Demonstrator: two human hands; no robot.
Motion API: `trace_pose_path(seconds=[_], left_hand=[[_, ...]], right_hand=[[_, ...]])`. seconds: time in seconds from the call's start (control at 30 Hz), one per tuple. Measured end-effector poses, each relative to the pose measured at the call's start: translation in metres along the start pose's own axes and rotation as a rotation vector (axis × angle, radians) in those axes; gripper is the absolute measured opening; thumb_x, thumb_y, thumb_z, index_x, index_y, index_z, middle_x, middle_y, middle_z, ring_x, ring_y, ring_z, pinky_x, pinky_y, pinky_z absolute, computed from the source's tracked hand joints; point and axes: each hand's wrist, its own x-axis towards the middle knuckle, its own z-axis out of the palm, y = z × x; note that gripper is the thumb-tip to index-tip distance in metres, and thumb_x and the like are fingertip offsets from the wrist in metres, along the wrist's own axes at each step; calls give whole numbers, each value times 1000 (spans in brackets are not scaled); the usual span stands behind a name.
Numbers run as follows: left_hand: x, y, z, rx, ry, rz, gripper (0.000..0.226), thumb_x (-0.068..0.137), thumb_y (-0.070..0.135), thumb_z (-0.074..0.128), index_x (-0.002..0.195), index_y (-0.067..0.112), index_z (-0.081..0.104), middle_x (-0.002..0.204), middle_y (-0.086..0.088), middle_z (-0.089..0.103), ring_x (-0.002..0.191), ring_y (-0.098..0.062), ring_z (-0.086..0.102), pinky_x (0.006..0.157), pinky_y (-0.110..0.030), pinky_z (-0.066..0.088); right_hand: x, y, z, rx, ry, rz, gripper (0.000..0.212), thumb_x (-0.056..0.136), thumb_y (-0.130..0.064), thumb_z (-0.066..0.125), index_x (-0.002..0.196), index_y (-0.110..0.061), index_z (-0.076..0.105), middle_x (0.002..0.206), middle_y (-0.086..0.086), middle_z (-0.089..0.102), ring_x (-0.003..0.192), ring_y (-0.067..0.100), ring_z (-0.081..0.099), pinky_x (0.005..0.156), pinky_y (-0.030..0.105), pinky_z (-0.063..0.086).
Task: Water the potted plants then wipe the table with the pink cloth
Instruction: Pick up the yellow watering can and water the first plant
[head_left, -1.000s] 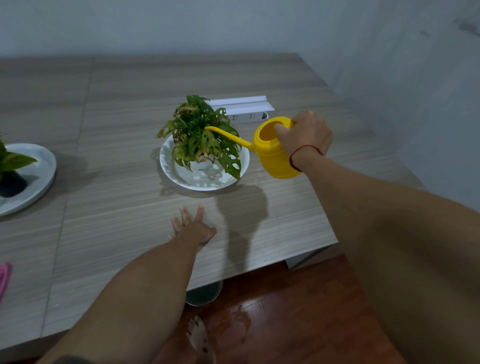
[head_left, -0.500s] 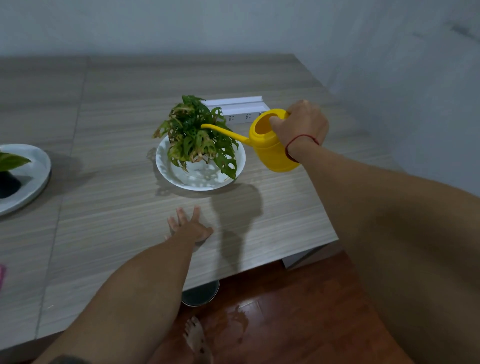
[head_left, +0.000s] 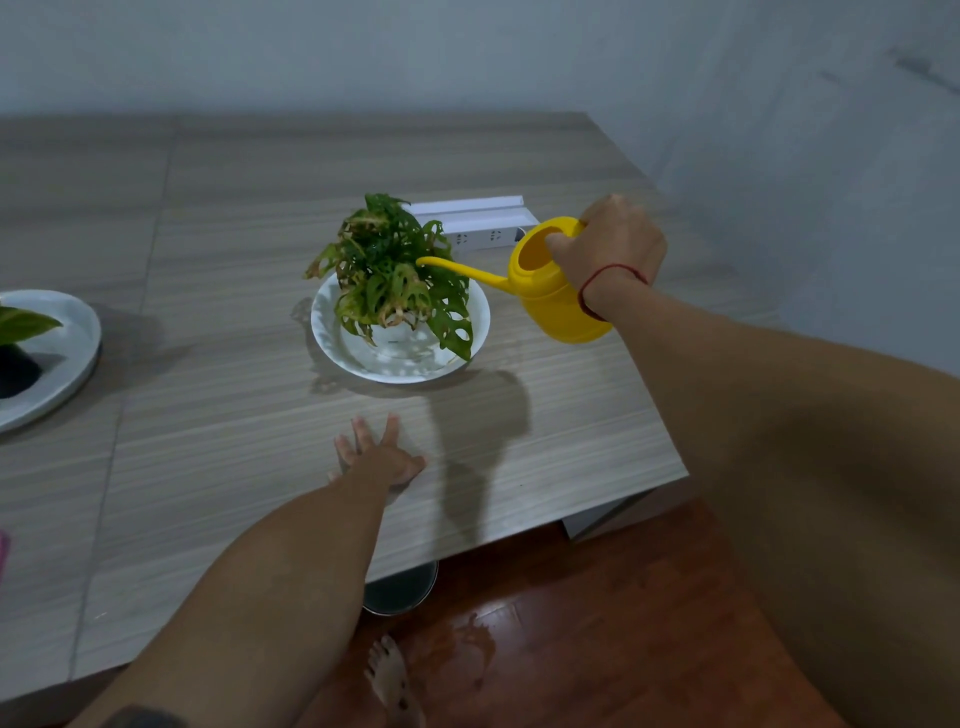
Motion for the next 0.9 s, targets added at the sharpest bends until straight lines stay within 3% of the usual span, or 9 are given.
trace_pose_path(seconds=[0.33, 0.7, 0.9], left_hand=[[-5, 1, -2, 29, 12, -14, 91, 92, 67, 43, 152, 41, -19, 156, -10, -37, 148, -36, -26, 122, -51, -7], [-7, 3, -3, 65, 4, -28, 90, 93, 66, 41, 152, 39, -21, 156, -11, -38, 148, -36, -26, 122, -51, -7], [-11, 4, -4, 83, 10, -26, 90, 92, 69, 38, 152, 39, -21, 156, -11, -36, 148, -38, -25, 123, -50, -7]], right_hand=[[-5, 7, -3, 25, -49, -18, 40, 74, -46, 66, 100, -16, 72, 103, 8, 70, 97, 32, 65, 75, 32, 49], [-6, -6, 5, 83, -8, 81, 38, 75, -43, 62, 99, -15, 71, 105, 9, 70, 98, 32, 65, 75, 31, 48], [-4, 1, 3, 51, -13, 65, 35, 75, -40, 64, 97, -14, 71, 103, 9, 69, 95, 32, 65, 69, 29, 42]])
